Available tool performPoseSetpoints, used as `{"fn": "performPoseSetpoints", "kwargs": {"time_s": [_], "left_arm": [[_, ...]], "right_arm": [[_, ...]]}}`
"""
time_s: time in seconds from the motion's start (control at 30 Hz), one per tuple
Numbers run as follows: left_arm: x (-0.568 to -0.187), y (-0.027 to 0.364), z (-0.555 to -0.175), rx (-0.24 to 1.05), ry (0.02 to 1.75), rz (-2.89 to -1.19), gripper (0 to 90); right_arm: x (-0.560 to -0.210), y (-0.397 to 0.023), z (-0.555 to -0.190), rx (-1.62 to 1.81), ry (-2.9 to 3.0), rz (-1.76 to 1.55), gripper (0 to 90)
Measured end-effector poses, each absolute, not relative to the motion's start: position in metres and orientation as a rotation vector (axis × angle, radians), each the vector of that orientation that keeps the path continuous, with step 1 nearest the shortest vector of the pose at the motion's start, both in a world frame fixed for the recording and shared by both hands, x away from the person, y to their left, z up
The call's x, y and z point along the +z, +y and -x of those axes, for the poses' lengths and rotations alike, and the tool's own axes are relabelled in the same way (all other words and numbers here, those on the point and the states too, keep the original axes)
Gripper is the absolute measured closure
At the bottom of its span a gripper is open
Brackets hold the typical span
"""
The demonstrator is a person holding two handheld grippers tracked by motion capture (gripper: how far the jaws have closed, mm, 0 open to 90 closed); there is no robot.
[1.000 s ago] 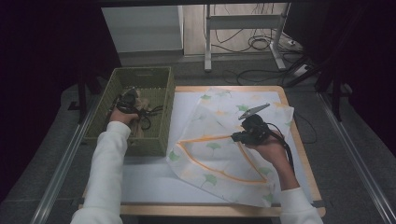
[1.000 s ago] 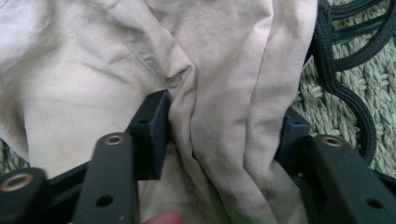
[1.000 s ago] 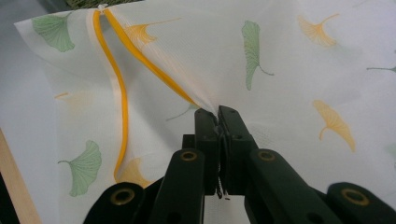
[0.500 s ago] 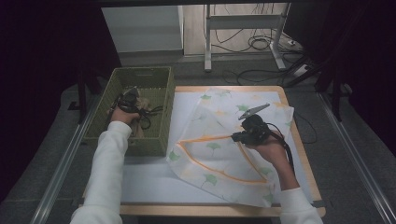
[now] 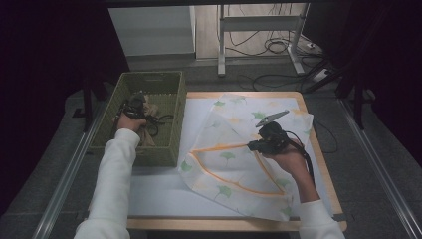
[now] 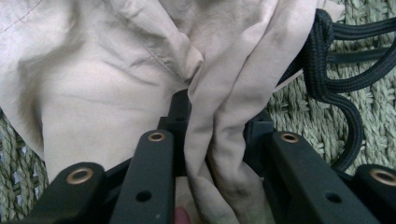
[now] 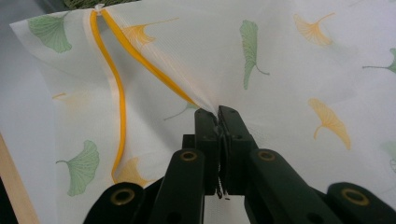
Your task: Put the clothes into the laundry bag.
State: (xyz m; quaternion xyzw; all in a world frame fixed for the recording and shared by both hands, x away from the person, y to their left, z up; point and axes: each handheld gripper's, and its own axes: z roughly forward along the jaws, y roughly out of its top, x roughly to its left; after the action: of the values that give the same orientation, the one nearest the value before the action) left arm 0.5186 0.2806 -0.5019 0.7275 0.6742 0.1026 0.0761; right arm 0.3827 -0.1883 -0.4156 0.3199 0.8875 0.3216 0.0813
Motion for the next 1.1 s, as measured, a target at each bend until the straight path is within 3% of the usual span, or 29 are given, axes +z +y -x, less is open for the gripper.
{"fn": "performPoseSetpoints", "kwargs": {"time_s": [0.27,1.1], "left_arm": [[-0.495,0.278,-0.515,0.375,1.984,-2.191,75.3],[-0.447,0.302,-0.479,0.478,1.787,-1.915,76.8]], "right_arm": [[-0.416,-0.191,-0.384,0.965,2.649,-0.966,86.1],[-0.417,-0.191,-0.385,0.958,2.649,-0.971,86.3]]}}
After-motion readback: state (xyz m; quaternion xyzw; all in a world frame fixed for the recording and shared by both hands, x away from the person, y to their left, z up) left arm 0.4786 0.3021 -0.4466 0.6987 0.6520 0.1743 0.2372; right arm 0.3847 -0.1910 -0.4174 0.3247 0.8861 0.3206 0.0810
